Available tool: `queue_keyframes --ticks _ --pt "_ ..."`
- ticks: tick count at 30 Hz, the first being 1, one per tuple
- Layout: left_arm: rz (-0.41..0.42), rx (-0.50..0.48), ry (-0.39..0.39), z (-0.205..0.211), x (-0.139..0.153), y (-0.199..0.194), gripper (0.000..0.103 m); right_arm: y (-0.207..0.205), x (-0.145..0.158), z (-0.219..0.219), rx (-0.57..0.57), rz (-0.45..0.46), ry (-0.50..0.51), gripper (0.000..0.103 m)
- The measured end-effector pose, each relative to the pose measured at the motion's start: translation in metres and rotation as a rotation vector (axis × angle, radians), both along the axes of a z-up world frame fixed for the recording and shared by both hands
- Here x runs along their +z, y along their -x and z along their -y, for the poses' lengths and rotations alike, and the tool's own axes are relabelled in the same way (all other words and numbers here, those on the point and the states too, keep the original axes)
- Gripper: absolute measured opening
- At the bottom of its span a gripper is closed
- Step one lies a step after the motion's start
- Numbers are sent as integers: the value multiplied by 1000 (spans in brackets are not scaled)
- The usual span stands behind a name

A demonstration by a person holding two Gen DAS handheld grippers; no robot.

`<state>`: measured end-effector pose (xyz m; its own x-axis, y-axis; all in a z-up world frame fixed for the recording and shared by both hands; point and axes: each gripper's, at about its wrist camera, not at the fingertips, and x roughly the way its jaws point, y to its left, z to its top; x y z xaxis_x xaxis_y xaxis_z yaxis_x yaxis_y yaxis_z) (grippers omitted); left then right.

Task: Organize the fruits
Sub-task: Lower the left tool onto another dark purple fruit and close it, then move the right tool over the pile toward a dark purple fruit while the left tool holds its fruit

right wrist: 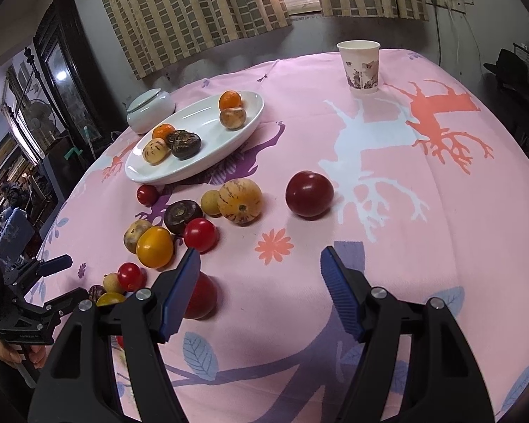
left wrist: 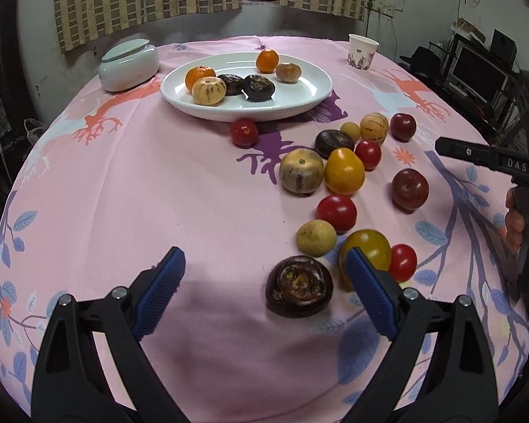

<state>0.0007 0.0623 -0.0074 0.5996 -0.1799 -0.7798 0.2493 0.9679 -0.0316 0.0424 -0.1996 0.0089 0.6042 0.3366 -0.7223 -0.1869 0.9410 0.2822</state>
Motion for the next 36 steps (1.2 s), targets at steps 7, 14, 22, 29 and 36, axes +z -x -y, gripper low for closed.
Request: queue_keyframes --ticks 7,14,22,29,36 --pt "-19 -27 -12 2 -5 6 94 -1 -1 -1 1 -8 6 71" --pt "-5 -27 -11 6 -10 5 91 1 0 -2 3 -2 4 71" --pt "-61 -53 6 6 -23 4 64 2 3 -1 2 2 -1 71" --pt "-26 -96 -48 24 -25 5 43 3 2 -2 7 3 7 71" --pt "-13 -45 -32 14 -17 0 43 -1 -5 -4 2 -15 22 71"
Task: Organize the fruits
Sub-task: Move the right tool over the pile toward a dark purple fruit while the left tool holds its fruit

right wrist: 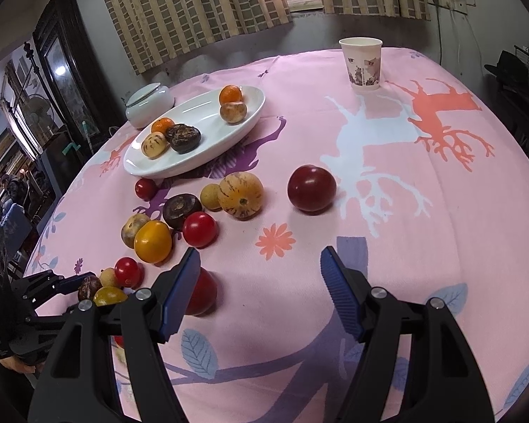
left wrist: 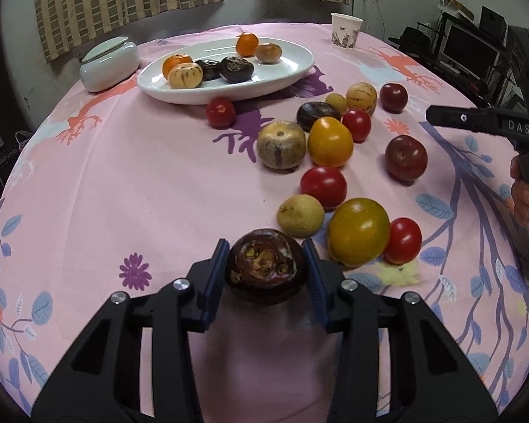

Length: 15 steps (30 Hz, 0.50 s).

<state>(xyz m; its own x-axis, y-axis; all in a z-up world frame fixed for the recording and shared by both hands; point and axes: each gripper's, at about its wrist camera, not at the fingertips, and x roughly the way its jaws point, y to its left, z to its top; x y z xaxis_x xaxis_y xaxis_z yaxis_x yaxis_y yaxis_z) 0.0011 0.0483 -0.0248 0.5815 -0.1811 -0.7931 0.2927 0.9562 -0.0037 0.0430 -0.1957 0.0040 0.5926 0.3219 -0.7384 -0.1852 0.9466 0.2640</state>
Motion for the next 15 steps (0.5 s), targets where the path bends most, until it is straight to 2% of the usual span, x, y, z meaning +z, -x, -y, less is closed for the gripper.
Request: queue_keyframes --ticks 6,9,15 --pt "5 70 29 -11 17 -15 43 -1 -6 -3 3 -2 15 71" --pt "19 95 77 -14 23 -22 43 0 -6 -6 18 1 -12 71" --pt "34 105 117 -21 16 -28 43 -5 15 -33 76 -9 -64 71"
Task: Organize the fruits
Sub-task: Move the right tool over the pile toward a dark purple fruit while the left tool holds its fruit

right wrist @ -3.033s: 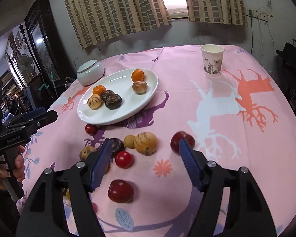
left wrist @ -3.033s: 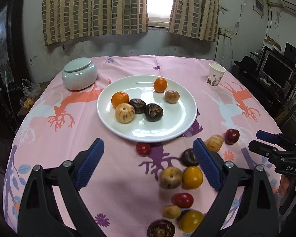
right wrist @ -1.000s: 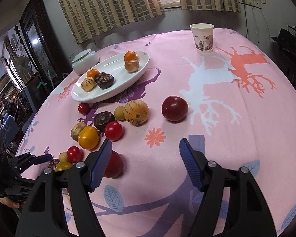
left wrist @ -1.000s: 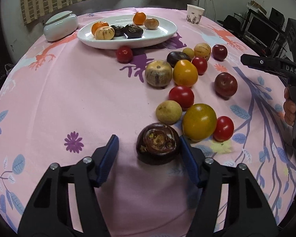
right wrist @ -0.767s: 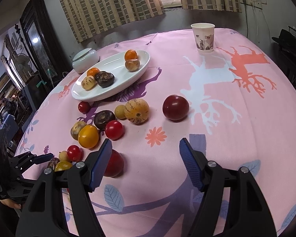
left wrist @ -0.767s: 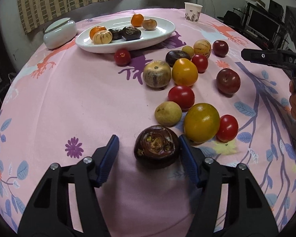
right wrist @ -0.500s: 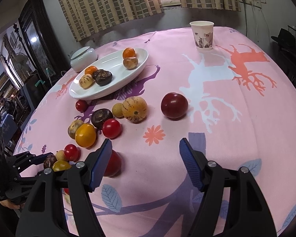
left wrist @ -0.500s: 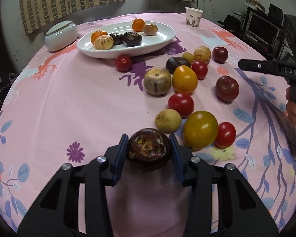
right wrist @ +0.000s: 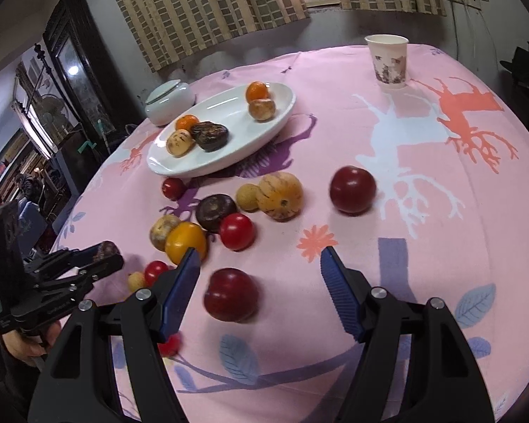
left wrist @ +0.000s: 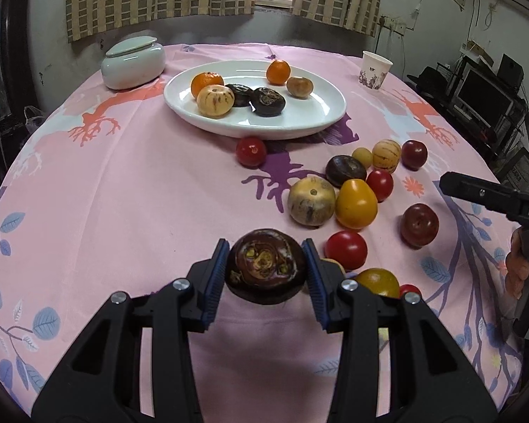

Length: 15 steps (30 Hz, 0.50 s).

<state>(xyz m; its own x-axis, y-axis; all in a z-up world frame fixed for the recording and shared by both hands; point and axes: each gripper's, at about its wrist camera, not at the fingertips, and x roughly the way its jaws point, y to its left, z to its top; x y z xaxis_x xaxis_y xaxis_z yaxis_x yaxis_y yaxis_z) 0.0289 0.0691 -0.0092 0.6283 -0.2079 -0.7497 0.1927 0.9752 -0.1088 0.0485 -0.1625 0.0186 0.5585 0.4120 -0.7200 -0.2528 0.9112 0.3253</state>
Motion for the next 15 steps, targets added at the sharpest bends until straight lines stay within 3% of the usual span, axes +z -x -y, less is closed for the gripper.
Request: queue_keyframes --ticks 4,15 --pt "5 2 27 -7 -1 -2 43 -23 6 -32 57 -40 -15 71" --pt "-13 -31 39 -2 -3 0 43 -68 -17 -82 94 -158 145 67"
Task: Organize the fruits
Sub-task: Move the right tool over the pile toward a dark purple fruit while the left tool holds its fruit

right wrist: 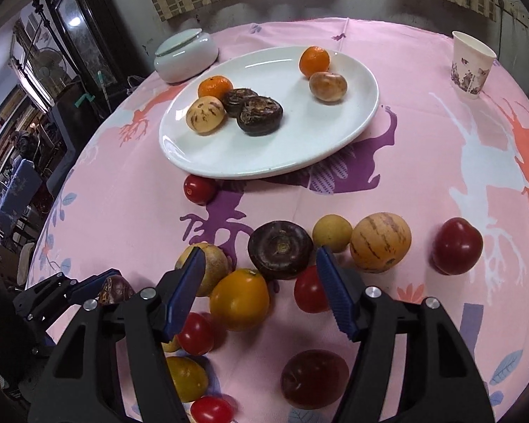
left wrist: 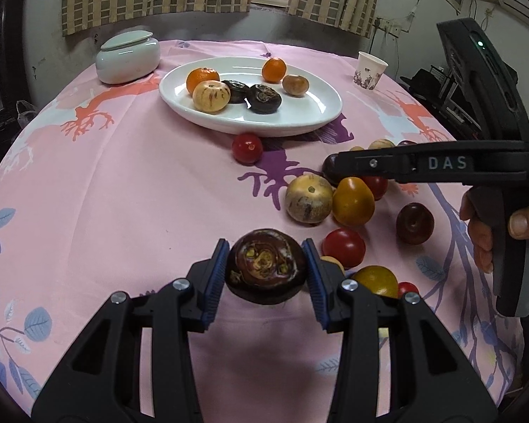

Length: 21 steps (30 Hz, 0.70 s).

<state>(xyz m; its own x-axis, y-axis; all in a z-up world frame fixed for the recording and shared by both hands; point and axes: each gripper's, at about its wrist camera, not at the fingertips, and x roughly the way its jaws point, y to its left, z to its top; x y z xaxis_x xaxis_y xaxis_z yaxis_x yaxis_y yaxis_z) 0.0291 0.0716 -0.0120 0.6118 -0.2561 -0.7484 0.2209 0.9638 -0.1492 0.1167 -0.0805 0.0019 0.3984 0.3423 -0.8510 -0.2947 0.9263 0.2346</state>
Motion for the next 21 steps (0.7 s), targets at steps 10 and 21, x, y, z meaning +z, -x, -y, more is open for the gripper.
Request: queue_keyframes --ticks 10,21 --pt "-20 -2 1 2 -3 -1 43 -29 -8 -27 71 -167 292 67" --pt "-15 -5 16 1 -1 1 43 -41 -6 -25 48 -279 144 70"
